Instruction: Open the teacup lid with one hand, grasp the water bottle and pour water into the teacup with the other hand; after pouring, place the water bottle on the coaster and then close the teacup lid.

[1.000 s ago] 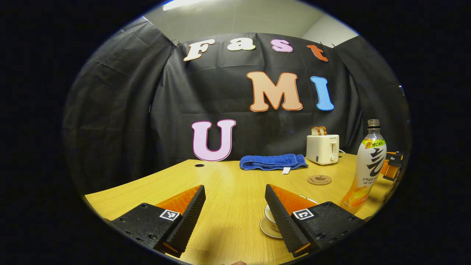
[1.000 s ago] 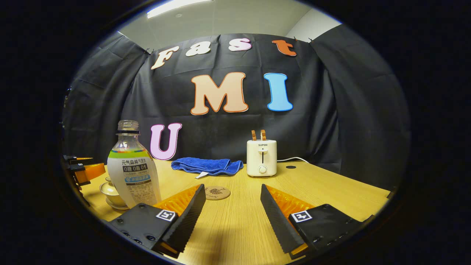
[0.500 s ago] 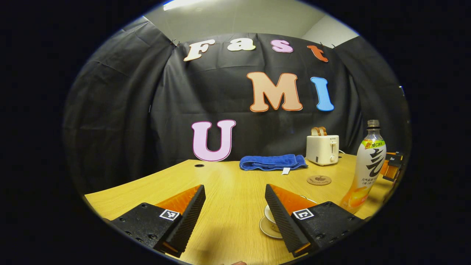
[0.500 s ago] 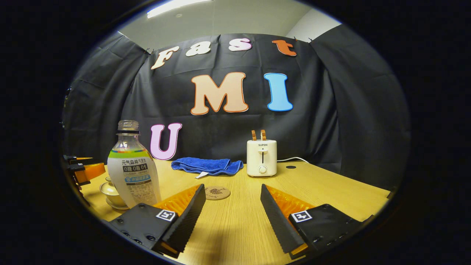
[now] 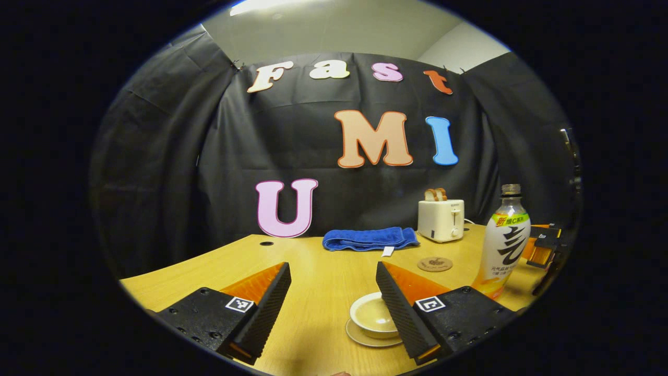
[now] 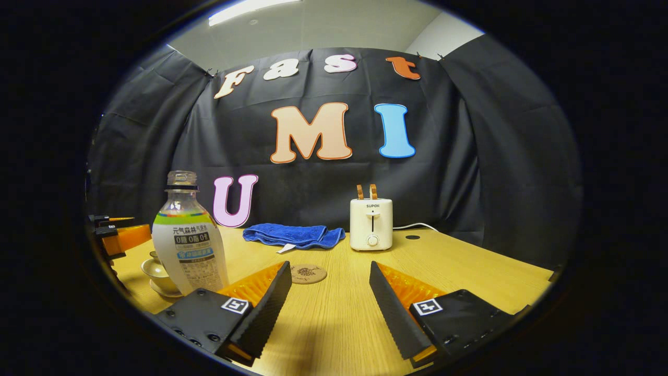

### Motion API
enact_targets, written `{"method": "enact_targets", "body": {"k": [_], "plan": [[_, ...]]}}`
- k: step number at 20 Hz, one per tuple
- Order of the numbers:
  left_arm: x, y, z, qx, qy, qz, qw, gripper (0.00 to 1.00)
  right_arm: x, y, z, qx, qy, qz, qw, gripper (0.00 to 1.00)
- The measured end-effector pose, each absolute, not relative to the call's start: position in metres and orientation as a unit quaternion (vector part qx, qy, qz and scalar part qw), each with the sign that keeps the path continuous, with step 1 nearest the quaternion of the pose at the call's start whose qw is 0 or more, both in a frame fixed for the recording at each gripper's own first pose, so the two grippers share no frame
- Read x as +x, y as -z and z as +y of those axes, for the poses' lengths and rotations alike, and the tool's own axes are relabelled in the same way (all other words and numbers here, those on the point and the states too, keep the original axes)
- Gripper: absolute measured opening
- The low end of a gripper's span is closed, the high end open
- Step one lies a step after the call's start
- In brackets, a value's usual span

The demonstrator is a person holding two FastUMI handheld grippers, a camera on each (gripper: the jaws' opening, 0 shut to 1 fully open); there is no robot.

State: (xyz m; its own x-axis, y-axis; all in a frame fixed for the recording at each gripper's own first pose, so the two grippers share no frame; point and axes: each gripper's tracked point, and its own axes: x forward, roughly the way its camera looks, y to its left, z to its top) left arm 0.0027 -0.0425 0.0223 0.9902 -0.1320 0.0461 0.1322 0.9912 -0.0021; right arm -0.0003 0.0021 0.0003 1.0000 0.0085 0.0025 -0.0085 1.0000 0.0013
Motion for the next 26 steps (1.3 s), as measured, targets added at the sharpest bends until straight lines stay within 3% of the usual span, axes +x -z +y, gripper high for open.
{"method": "enact_targets", "body": {"k": [7, 14, 18, 21, 24, 25, 26], "plan": [[0.007, -0.007, -0.071, -0.005, 0.103, 0.025, 0.994, 0.94, 0.000, -0.001, 0.003, 0.001, -0.006, -0.002, 1.000, 0.97], [0.002, 0.015, -0.088, -0.005, 0.129, 0.073, 0.989, 0.90, 0.000, 0.000, 0.003, 0.001, -0.009, -0.002, 1.000, 0.94], [0.001, 0.021, -0.094, 0.009, 0.139, 0.084, 0.987, 0.78, 0.000, 0.000, 0.004, 0.001, -0.009, -0.002, 1.000, 1.00], [0.001, 0.027, -0.095, 0.021, 0.138, 0.093, 0.986, 0.75, 0.000, -0.001, 0.004, 0.001, -0.009, -0.002, 1.000, 0.94], [0.001, 0.027, -0.095, 0.027, 0.136, 0.093, 0.986, 0.60, -0.001, 0.000, 0.004, 0.001, -0.009, -0.002, 1.000, 0.97], [0.001, 0.027, -0.096, 0.028, 0.136, 0.094, 0.986, 0.60, 0.000, 0.000, 0.003, 0.001, -0.009, -0.002, 1.000, 0.97], [0.002, 0.027, -0.096, 0.028, 0.137, 0.092, 0.986, 0.51, 0.000, 0.000, 0.003, 0.001, -0.009, -0.002, 1.000, 0.97]]}}
